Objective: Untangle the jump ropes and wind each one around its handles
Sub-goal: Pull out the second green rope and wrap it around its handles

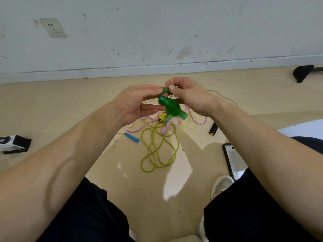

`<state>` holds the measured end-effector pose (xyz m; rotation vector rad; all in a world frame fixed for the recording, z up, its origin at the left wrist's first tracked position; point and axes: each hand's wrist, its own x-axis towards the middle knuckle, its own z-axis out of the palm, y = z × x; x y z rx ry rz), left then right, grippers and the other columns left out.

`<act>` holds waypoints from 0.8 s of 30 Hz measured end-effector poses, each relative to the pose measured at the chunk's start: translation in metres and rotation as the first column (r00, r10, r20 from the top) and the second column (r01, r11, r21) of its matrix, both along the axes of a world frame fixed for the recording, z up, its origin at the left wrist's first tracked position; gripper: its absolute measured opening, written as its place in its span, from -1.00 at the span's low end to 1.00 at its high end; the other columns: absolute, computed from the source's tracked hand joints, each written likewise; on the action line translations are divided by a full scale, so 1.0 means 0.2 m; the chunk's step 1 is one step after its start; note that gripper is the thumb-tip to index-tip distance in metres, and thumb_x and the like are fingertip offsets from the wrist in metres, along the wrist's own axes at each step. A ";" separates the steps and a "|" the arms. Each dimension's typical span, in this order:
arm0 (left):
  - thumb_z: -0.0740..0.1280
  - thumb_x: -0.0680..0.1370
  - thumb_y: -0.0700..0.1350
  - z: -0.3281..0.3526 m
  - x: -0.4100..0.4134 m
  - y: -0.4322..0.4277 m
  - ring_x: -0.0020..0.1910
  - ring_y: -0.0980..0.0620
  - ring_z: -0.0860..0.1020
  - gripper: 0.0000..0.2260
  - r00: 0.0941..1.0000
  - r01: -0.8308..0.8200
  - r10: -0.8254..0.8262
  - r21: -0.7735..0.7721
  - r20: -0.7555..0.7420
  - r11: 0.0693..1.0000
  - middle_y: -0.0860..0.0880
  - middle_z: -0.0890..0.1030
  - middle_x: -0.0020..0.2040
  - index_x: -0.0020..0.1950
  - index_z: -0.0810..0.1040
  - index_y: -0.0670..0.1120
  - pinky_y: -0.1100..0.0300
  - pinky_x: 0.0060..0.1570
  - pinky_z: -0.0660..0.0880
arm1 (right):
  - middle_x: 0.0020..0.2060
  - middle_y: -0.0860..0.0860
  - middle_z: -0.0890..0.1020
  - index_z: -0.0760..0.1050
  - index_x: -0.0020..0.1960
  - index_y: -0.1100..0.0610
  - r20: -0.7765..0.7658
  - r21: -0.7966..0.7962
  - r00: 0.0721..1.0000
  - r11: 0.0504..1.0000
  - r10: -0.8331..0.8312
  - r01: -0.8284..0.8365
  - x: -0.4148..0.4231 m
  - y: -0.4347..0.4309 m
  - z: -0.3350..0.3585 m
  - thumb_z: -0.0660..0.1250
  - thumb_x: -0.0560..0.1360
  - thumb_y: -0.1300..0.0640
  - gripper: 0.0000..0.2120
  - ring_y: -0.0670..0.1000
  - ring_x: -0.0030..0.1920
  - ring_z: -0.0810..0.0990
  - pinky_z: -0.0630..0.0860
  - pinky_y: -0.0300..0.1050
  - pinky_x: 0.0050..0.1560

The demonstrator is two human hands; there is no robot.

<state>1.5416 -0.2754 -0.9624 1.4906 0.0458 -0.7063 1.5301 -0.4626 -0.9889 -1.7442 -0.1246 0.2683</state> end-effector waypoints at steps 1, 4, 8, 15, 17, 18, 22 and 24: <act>0.39 0.57 -0.12 0.00 0.00 0.00 -0.07 -0.15 0.72 -0.78 1.000 -0.016 0.016 0.001 -0.008 1.000 -0.03 0.72 0.06 0.21 0.64 -0.09 0.23 -0.20 0.63 | -0.12 0.01 0.63 0.51 -0.01 0.06 -0.002 -0.014 1.000 1.000 -0.003 0.003 0.00 0.00 0.00 0.12 0.69 0.21 -0.78 0.05 -0.03 0.60 0.55 0.10 0.07; 0.39 0.57 -0.13 0.00 -0.01 -0.01 -0.09 -0.18 0.72 -0.79 0.999 -0.046 0.046 0.004 0.002 0.999 -0.07 0.73 0.04 0.19 0.63 -0.11 0.18 -0.19 0.65 | -0.12 0.00 0.64 0.50 -0.02 0.05 0.007 -0.038 1.000 0.999 -0.011 0.011 0.00 0.01 -0.01 0.12 0.69 0.22 -0.77 0.04 -0.01 0.58 0.54 0.10 0.09; 0.39 0.58 -0.15 -0.01 -0.02 -0.03 -0.12 -0.22 0.72 -0.86 0.995 -0.086 0.085 0.010 0.051 0.996 -0.09 0.72 -0.01 0.12 0.63 -0.10 0.18 -0.30 0.62 | -0.11 0.06 0.62 0.51 -0.05 0.07 0.050 -0.067 0.998 0.997 -0.028 0.031 0.00 0.03 -0.01 0.11 0.69 0.23 -0.75 0.02 -0.09 0.55 0.50 -0.03 0.00; 0.36 0.62 -0.13 -0.04 -0.06 -0.09 -0.30 -0.16 0.70 -0.96 0.925 -0.204 0.167 0.075 0.343 0.976 -0.01 0.70 -0.13 -0.02 0.60 -0.04 0.18 -0.40 0.56 | -0.19 0.01 0.57 0.52 -0.10 0.03 0.069 -0.006 0.985 0.987 -0.159 0.160 0.00 0.07 -0.02 0.12 0.68 0.22 -0.73 0.01 -0.12 0.52 0.48 -0.04 -0.01; 0.40 0.59 -0.12 -0.06 -0.06 -0.10 -0.37 -0.08 0.68 -0.97 0.883 -0.287 0.232 0.078 0.408 0.955 0.00 0.70 -0.14 -0.03 0.64 -0.02 0.22 -0.44 0.52 | -0.18 0.01 0.57 0.53 -0.08 0.03 0.057 0.004 0.979 0.981 -0.193 0.194 0.01 0.08 -0.03 0.13 0.68 0.18 -0.75 0.02 -0.11 0.53 0.51 0.04 -0.03; 0.43 0.56 -0.12 -0.07 -0.05 -0.10 -0.40 0.00 0.65 -0.97 0.861 -0.328 0.264 0.080 0.434 0.941 0.01 0.69 -0.15 -0.04 0.67 -0.02 0.24 -0.46 0.48 | -0.17 0.01 0.57 0.53 -0.05 0.04 0.039 0.011 0.977 0.978 -0.207 0.207 0.01 0.09 -0.03 0.13 0.67 0.17 -0.77 0.02 -0.11 0.54 0.51 0.05 -0.07; 0.47 0.53 -0.12 -0.11 -0.01 -0.09 -0.41 0.20 0.53 -0.95 0.833 -0.376 0.285 0.108 0.474 0.920 0.03 0.65 -0.18 -0.03 0.71 -0.04 0.28 -0.41 0.46 | -0.10 -0.03 0.55 0.48 0.07 0.11 -0.012 0.050 0.974 0.972 -0.227 0.228 0.01 0.10 -0.04 0.11 0.69 0.19 -0.83 -0.06 -0.09 0.57 0.52 -0.12 -0.13; 0.46 0.54 -0.14 -0.13 -0.01 -0.09 -0.26 0.15 0.60 -0.96 0.824 -0.377 0.295 0.079 0.483 0.923 0.02 0.67 -0.16 -0.07 0.70 -0.02 0.23 -0.27 0.56 | -0.09 -0.06 0.55 0.48 0.09 0.13 -0.007 0.035 0.975 0.974 -0.222 0.222 0.01 0.10 -0.04 0.12 0.69 0.19 -0.83 -0.08 -0.07 0.56 0.53 -0.15 -0.11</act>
